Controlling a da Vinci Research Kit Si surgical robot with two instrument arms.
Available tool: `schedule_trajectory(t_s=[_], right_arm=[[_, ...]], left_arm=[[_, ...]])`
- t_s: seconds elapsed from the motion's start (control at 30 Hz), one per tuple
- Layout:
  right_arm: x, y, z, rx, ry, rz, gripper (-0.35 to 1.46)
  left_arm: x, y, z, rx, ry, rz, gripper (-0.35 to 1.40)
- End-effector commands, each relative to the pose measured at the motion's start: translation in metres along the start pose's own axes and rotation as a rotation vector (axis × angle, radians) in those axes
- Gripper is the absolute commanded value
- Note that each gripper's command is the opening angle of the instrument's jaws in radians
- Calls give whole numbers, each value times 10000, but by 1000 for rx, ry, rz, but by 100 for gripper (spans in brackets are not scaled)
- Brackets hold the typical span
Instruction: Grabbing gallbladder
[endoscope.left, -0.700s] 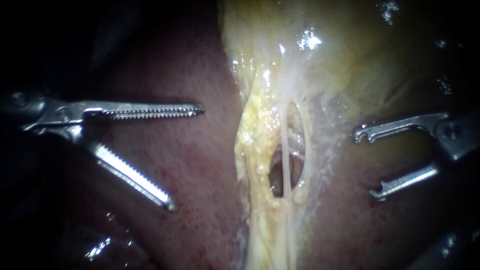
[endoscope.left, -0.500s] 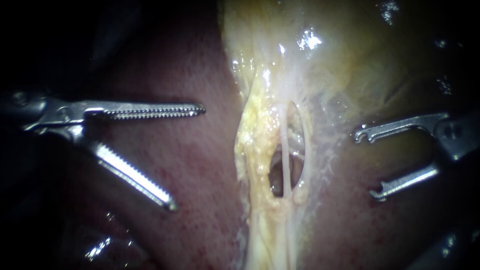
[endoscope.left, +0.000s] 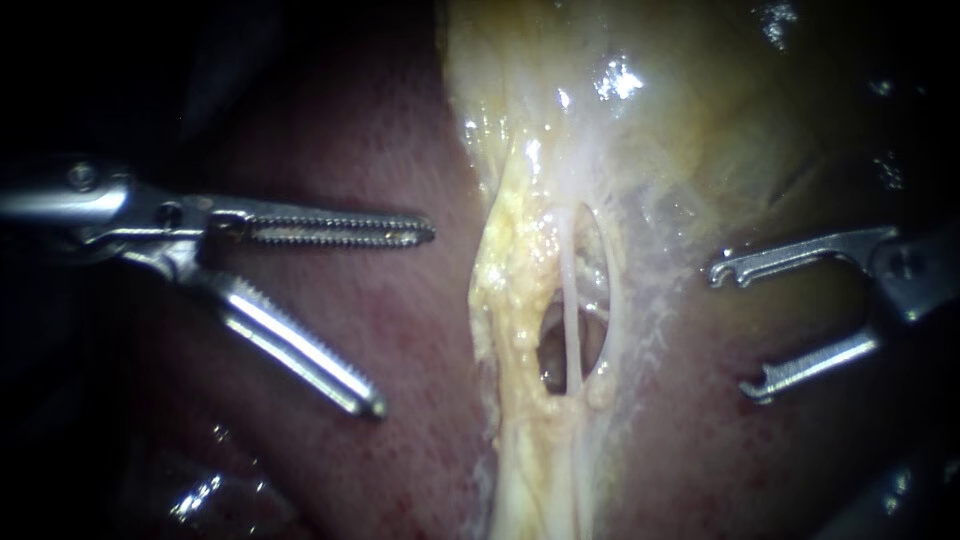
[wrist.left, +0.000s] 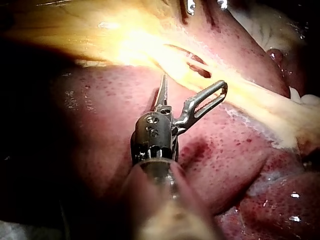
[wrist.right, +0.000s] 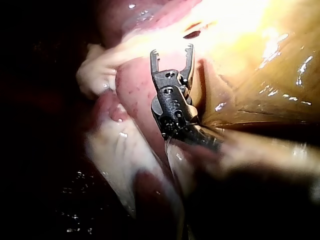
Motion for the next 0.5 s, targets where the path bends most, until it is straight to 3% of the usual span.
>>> schedule_trajectory(t_s=[0.03,0.5], right_arm=[[0,0,0,0,-1,0,53],[0,0,0,0,-1,6,53]], left_arm=[[1,2,3,-4,9,-7,86],[-17,23,36,-23,18,-89,72]])
